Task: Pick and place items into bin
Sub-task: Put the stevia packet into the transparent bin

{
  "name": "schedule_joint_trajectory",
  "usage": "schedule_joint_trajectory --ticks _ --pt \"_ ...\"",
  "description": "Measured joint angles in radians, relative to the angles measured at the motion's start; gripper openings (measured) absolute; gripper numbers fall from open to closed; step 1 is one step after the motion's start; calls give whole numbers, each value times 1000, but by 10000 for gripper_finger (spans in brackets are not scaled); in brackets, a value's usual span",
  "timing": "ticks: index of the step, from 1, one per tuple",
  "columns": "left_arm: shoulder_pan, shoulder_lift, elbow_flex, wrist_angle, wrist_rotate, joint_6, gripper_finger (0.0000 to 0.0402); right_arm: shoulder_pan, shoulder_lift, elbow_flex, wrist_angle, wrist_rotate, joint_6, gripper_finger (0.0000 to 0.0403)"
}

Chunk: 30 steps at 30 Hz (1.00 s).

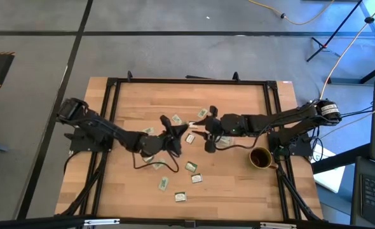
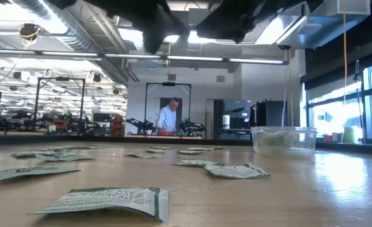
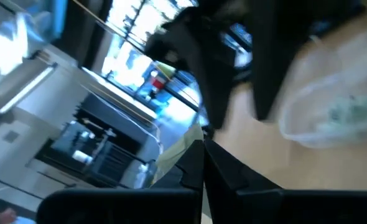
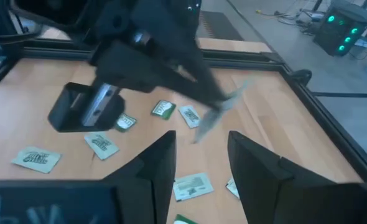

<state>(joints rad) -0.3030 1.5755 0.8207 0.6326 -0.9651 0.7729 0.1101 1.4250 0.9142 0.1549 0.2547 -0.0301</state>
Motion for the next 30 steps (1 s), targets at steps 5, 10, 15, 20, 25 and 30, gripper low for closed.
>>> schedule_joint_trajectory --ticks 5,10,15,20,25,30 --pt "16 22 0 136 -1 95 2 0 0 0 -2 0 21 149" --pt "25 23 0 195 64 105 2 -4 0 0 1 42 66 149" --pt "32 23 0 240 71 105 2 -6 0 0 24 48 79 149" --pt "38 23 0 240 71 96 2 -7 0 0 75 48 114 149" --pt "38 22 1 306 118 77 2 -22 0 0 85 48 176 149" --pt "38 22 1 336 146 52 2 -28 0 0 96 48 187 148"
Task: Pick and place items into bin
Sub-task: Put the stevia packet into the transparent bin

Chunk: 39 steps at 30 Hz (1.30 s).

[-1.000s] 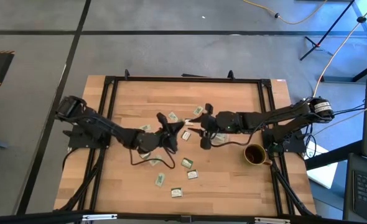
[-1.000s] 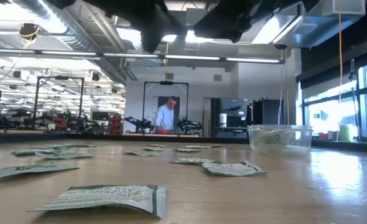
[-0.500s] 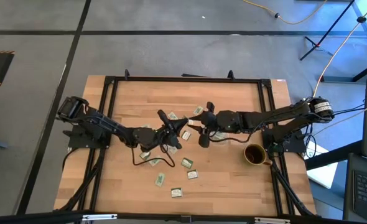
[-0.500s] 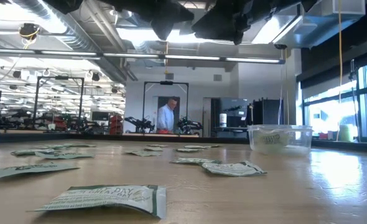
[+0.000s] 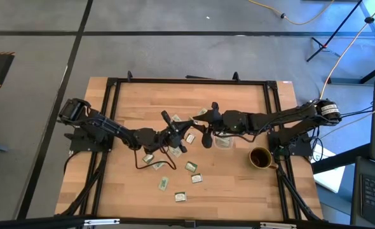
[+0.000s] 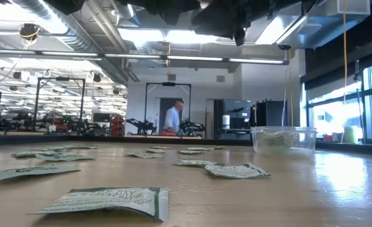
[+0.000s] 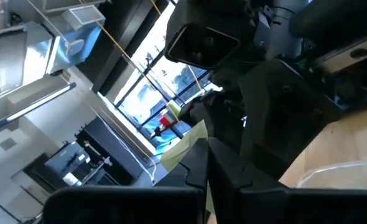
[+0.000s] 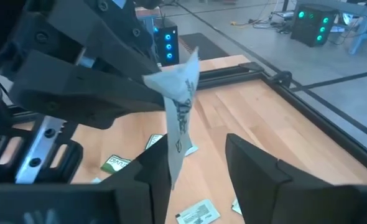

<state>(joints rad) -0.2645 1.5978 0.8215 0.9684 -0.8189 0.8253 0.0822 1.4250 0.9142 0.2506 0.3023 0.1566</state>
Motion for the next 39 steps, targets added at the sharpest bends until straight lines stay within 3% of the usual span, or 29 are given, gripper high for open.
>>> schedule_joint_trajectory --ticks 5,15,23,28,32,36,39 --pt "5 0 0 -2 2 8 2 0 0 0 4 -2 -5 120" --pt "6 0 0 -6 -1 25 2 1 0 0 5 -37 -47 13" --pt "5 0 0 -9 -19 38 13 1 0 0 1 -37 -35 7" --pt "-22 -6 0 -10 -181 69 74 0 0 0 -16 -34 -29 5" --pt "-56 -30 0 -22 -398 46 121 -8 -31 1 -90 -34 -21 3" --pt "-86 -72 0 -87 -581 39 137 -21 -113 1 -314 -34 61 2" --pt "-104 -100 1 -140 -634 -6 131 -36 -184 2 -543 -34 164 2"
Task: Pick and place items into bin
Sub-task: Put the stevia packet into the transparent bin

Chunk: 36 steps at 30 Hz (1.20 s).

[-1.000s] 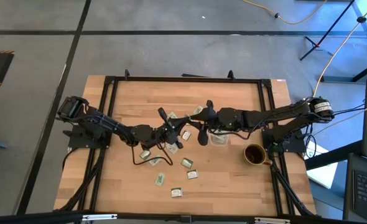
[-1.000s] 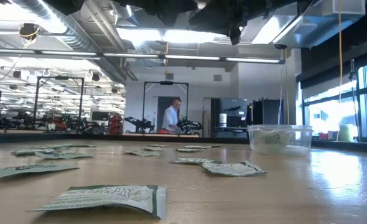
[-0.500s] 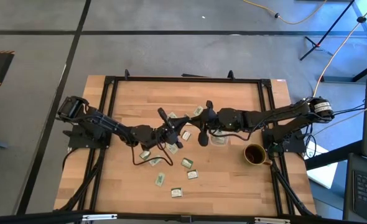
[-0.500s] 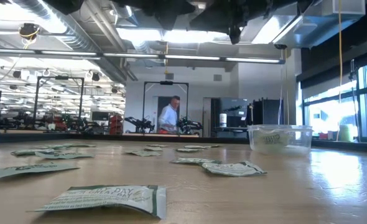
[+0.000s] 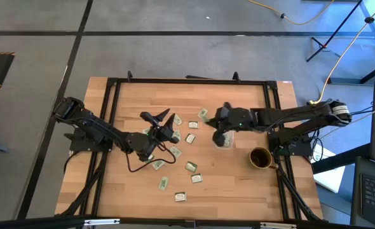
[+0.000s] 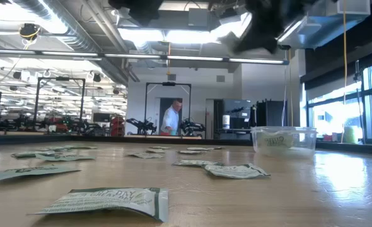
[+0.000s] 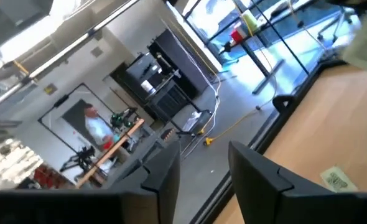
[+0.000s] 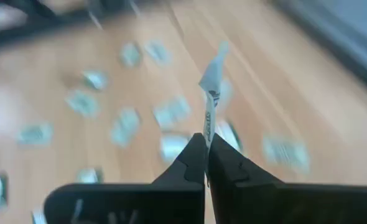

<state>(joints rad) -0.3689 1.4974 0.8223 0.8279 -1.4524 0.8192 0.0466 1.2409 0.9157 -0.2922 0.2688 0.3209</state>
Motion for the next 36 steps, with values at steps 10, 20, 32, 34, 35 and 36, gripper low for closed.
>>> schedule_joint_trajectory --ticks 10,20,32,34,35,36 --pt "-17 -31 0 -24 125 -132 95 -18 -69 -1 -474 -149 209 2" --pt "-12 -30 0 -254 487 -489 93 -17 104 -1 -483 -197 138 4" --pt "135 -147 0 -817 911 -989 93 -17 300 -1 -480 -214 88 10" --pt "169 -180 0 -946 1009 -1061 93 -17 310 -1 -480 -205 80 18" --pt "186 -195 0 -1011 1064 -1093 93 -17 313 -1 -480 -194 77 24" --pt "203 -205 0 -1067 1113 -1121 93 -17 315 -1 -481 -178 77 31"
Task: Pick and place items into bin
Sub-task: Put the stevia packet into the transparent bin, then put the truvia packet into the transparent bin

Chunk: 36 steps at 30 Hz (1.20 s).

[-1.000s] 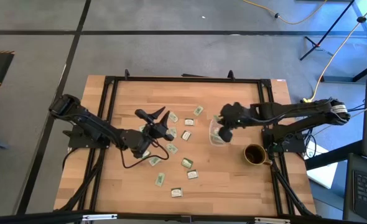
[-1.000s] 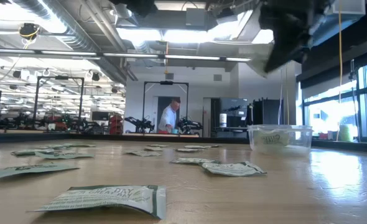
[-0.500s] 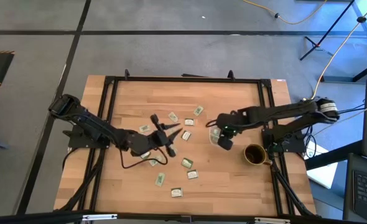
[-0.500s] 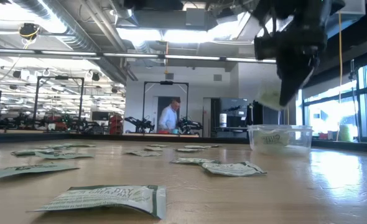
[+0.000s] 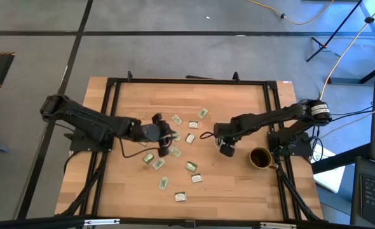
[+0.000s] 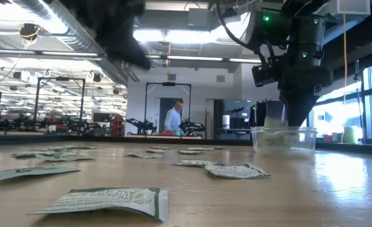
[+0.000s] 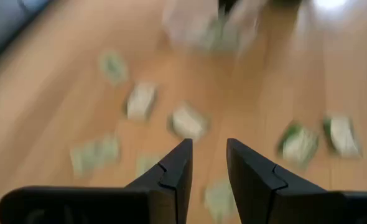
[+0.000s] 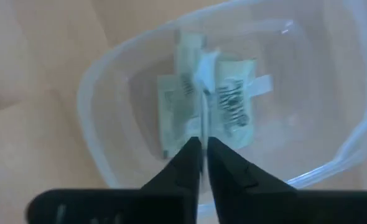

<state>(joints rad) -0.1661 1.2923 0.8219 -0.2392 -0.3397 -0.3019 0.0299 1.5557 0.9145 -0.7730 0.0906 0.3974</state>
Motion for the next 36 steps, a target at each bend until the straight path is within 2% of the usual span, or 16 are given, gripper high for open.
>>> schedule_joint_trajectory --ticks 3,5,9,13,18,22,31,36 --pt "39 -7 0 -157 47 -59 93 -2 -5 0 -27 41 3 62" --pt "54 -8 0 -251 52 -8 93 -2 -22 -1 -46 90 27 88" --pt "68 6 0 -377 135 111 93 -2 -63 -1 -52 141 70 132" --pt "88 24 0 -437 183 28 93 -2 -89 -1 -46 140 70 154" --pt "105 73 0 -500 187 -23 93 -2 -101 0 -24 140 68 160" --pt "112 139 0 -531 239 -26 93 -2 -103 0 -24 139 67 160" --pt "115 285 0 -551 239 -26 92 -2 -104 0 -21 138 66 160" --pt "143 332 4 -552 246 -26 73 -2 -104 0 -19 138 66 160"
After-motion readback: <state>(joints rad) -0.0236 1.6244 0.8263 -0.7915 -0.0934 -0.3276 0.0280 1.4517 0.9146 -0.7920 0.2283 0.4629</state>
